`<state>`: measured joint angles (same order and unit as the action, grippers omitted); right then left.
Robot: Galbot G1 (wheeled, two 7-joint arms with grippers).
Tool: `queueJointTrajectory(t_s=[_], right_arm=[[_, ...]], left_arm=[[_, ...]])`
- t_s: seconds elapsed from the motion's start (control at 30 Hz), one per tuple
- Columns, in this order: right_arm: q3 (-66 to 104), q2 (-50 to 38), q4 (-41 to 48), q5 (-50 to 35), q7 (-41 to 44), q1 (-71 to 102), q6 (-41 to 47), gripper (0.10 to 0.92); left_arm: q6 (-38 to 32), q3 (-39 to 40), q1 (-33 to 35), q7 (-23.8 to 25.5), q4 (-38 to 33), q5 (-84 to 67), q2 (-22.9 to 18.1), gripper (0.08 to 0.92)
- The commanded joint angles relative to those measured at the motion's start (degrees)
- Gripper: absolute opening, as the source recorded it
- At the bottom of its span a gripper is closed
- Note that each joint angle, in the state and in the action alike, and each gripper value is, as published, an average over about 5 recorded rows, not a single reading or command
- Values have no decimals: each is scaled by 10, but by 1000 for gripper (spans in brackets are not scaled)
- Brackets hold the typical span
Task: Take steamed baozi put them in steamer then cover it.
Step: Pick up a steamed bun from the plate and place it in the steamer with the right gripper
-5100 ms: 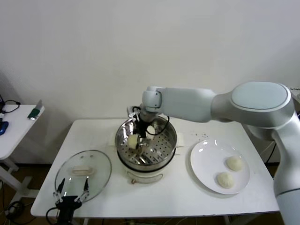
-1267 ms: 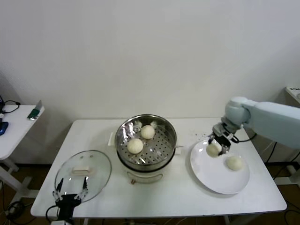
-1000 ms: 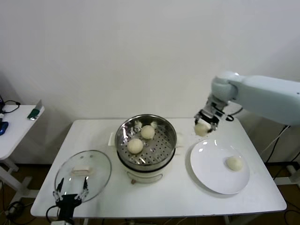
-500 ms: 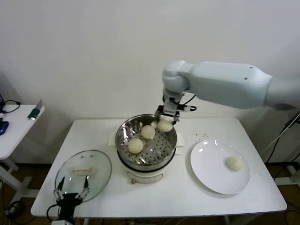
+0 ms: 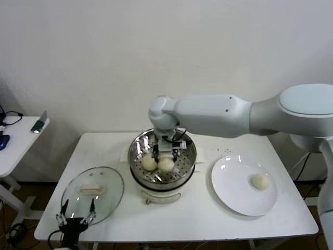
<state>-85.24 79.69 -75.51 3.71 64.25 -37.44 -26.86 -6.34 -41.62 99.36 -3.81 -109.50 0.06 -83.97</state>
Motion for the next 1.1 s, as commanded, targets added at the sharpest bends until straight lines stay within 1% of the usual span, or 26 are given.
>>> queueJointTrajectory(t_s=[0.03,0.27,0.47,0.63,0.77,0.9,1.03,1.1], right_arm=[[-5,16,-12,6,2,21,-7,662],[-8,0,-24,1,3,19,-1,685],[6,-5,-15,7,3,19,1,804],[19,-13,-6,-7,4,3,0,822],[22,-42,3,-46,7,-27,9,823],[12,-93,23,-100,11,-59,36,823],[-10,-161,40,-159,3,-84,92,823],[-30,-202,36,-188,-21,-95,131,823]], left_arm=[[0,1,1,0,2,0,0,823],[1,5,-2,0,2,6,-3,823],[2,6,-2,0,1,9,-3,823],[2,5,2,0,-2,10,-2,823],[2,5,3,0,-5,11,-2,823],[3,6,5,0,-9,13,2,823],[6,6,6,0,-15,15,6,823],[6,6,6,0,-17,16,7,823]])
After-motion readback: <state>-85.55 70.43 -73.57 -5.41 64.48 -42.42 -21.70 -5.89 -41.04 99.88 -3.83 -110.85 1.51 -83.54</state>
